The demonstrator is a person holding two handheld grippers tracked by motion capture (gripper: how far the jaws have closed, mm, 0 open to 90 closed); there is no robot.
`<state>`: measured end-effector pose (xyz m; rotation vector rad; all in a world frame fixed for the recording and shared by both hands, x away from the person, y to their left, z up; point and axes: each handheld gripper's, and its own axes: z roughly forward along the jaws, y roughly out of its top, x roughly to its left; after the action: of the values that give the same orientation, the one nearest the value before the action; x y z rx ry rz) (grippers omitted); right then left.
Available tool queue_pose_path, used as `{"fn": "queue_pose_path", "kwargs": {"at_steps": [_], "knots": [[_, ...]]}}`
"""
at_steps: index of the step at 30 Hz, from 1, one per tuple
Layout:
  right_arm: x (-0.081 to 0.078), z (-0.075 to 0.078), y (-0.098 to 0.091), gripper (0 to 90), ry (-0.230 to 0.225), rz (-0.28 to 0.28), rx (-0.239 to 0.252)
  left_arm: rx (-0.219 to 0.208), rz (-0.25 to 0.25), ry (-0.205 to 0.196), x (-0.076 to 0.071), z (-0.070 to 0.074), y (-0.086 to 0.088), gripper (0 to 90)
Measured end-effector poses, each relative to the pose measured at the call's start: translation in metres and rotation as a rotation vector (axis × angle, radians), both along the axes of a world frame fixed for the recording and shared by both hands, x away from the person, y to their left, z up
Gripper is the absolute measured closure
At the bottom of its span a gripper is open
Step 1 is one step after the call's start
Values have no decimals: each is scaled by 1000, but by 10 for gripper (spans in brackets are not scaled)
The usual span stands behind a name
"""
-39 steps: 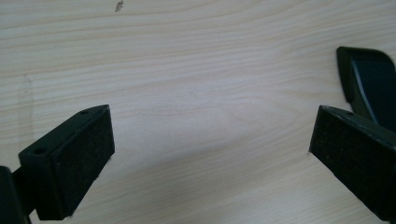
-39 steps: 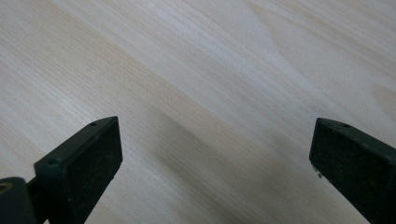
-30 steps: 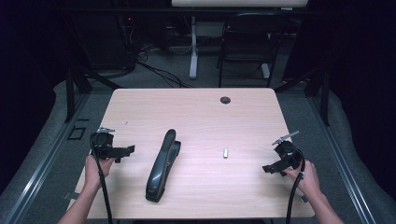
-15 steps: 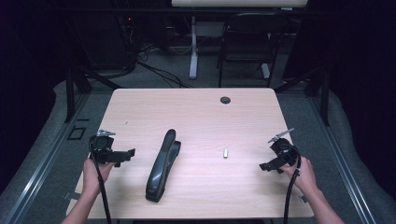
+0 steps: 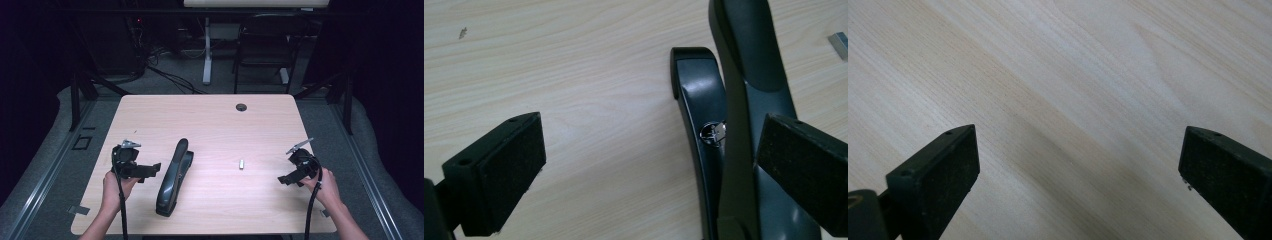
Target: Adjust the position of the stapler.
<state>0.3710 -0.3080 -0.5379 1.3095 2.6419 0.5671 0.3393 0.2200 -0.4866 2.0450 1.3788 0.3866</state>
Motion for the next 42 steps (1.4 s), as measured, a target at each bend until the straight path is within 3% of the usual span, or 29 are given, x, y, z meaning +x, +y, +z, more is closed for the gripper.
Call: {"fn": "queue_pose_path", "kwargs": {"at_steps": [4, 7, 8, 11, 13, 16, 17, 19, 21, 23, 24, 28, 30, 33, 38, 42], "knots": [[0, -3, -1, 27, 14, -5, 25, -3, -29, 19, 0, 1, -10, 0], [2, -4, -3, 27, 27, 4, 17, -2, -46, 25, 0, 0, -18, 0], [2, -5, -2, 27, 37, -2, 37, 0, -54, 26, 0, -1, -21, 0], [2, -6, -1, 27, 40, 13, 24, 19, -73, 24, -1, -3, -28, 0], [0, -7, 1, 27, 32, -1, 41, 14, -81, 25, -1, -5, -31, 0], [0, -5, 0, 29, 48, 26, 21, 17, -83, 24, -1, -6, -33, 0], [-2, -8, 1, 31, 32, 6, 46, 19, -91, 26, 0, -7, -36, 0], [-1, -7, -1, 31, 62, 29, 22, 30, -105, 40, 0, -9, -39, 0], [0, -7, -1, 31, 61, 27, 23, 29, -108, 47, 0, -10, -41, 0], [-2, -9, 0, 42, 40, -4, 54, 37, -124, 76, 3, -15, -47, 0], [-2, -7, -2, 42, 58, 20, 19, 47, -136, 77, 3, -15, -48, 0], [-2, -5, -4, 43, 54, 22, 9, 78, -157, 60, 1, -15, -59, 0], [-2, -6, -3, 44, 54, 14, 28, 87, -159, 67, 2, -15, -64, 3], [-2, -6, -2, 61, 42, 8, 38, 111, -142, 66, 5, -15, -71, 39], [-2, -6, -4, 62, 53, 8, 26, 151, -136, 66, 10, -18, -77, 183], [-2, -6, -5, 64, 58, 1, 25, 157, -125, 80, 12, -20, -78, 273]]}}
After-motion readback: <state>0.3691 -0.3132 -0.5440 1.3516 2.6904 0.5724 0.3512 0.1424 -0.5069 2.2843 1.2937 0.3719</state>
